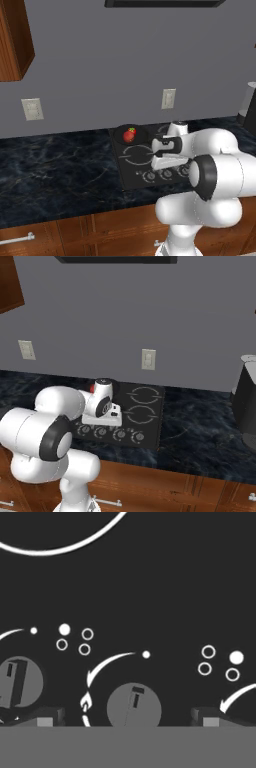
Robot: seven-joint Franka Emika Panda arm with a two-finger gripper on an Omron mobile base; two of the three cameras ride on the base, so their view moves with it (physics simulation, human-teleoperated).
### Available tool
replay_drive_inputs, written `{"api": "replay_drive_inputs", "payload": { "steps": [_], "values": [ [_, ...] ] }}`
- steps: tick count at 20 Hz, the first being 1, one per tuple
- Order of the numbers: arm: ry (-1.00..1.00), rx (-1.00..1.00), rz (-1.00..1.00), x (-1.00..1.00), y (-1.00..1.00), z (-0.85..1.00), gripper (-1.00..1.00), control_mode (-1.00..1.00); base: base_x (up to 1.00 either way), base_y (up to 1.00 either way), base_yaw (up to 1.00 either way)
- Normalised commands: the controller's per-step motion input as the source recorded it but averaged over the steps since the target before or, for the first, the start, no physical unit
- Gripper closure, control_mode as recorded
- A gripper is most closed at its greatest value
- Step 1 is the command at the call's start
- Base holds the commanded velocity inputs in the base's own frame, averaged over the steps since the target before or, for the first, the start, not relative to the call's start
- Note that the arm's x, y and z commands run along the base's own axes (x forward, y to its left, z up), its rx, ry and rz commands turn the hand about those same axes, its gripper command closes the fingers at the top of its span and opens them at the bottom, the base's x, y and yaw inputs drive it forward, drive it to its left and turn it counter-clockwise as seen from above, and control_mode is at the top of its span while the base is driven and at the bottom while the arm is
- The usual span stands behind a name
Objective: Place the pan on the rear left burner on the stove. Then place the tomato and the onion in the pan and turn on the rear left burner.
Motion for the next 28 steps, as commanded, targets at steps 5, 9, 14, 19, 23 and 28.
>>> {"api": "replay_drive_inputs", "payload": {
  "steps": [5,9,14,19,23,28],
  "values": [
    [0.00,0.00,0.00,0.01,0.00,-0.01,-1.00,-1.00,0.00,0.00,0.00],
    [0.00,0.00,0.00,0.11,0.00,-0.04,-1.00,-1.00,0.00,0.00,0.00],
    [-0.01,0.00,0.00,0.14,0.00,-0.16,-1.00,-1.00,0.00,0.00,0.00],
    [-0.01,0.00,0.00,0.03,0.00,-0.08,-1.00,-1.00,0.00,0.00,0.00],
    [0.00,0.00,0.00,-0.01,0.00,-0.01,-1.00,-1.00,0.00,0.00,0.00],
    [0.00,0.00,0.00,-0.27,0.03,0.00,-1.00,-1.00,0.00,0.00,0.00]
  ]
}}
